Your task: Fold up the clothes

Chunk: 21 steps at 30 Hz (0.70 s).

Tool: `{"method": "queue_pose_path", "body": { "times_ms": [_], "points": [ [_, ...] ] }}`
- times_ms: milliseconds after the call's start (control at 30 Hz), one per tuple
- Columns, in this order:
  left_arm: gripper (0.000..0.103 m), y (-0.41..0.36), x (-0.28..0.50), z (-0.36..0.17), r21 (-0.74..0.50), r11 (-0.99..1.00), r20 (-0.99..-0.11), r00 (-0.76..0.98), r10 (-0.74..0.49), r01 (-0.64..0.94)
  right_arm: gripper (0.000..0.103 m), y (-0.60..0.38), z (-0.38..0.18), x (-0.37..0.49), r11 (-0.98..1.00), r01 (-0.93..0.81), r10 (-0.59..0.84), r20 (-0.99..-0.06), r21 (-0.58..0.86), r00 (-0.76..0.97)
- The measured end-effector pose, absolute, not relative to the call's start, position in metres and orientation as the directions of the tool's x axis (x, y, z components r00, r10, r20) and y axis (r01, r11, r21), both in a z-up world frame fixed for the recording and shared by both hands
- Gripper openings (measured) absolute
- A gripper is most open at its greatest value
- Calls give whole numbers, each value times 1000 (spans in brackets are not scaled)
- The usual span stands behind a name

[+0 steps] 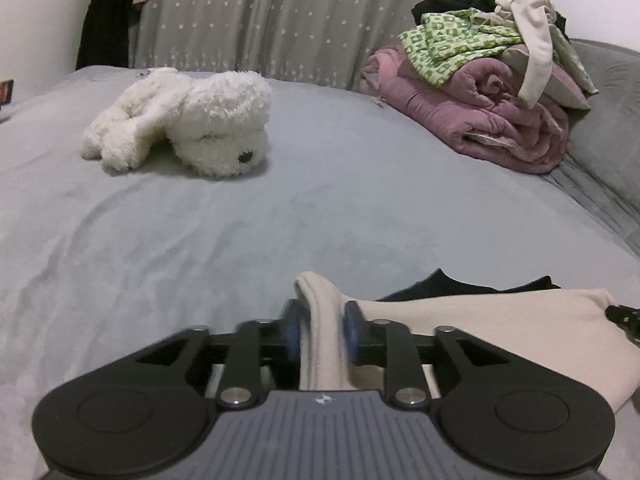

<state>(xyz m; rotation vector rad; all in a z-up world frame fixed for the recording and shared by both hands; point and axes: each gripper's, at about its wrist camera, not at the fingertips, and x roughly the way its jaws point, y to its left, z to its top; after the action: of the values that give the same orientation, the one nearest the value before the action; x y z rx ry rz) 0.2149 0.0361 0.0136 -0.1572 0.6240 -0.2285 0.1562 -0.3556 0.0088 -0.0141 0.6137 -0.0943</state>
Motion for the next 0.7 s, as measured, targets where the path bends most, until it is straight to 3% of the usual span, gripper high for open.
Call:
{"method": "queue_pose_path", "body": {
  "times_ms": [133, 200, 500, 700],
  "points": [
    [28, 50, 210, 30, -261, 956, -535, 804, -257, 132, 11, -363, 17, 155, 995, 103, -84, -586, -1, 806],
    [30, 53, 203, 40, -264, 957, -524, 815, -247, 120, 17, -365, 24, 153, 993, 117, -94, -594, 1, 799],
    [31, 32, 171, 57, -277, 952, -533, 804, -264, 129, 19, -343, 62, 127, 999, 44, -53, -511, -30, 858],
    [32, -6, 167, 40, -147, 967, -563, 786, -256, 210, 19, -302, 48, 122, 992, -122, 85, -556, -29, 827]
  ]
}}
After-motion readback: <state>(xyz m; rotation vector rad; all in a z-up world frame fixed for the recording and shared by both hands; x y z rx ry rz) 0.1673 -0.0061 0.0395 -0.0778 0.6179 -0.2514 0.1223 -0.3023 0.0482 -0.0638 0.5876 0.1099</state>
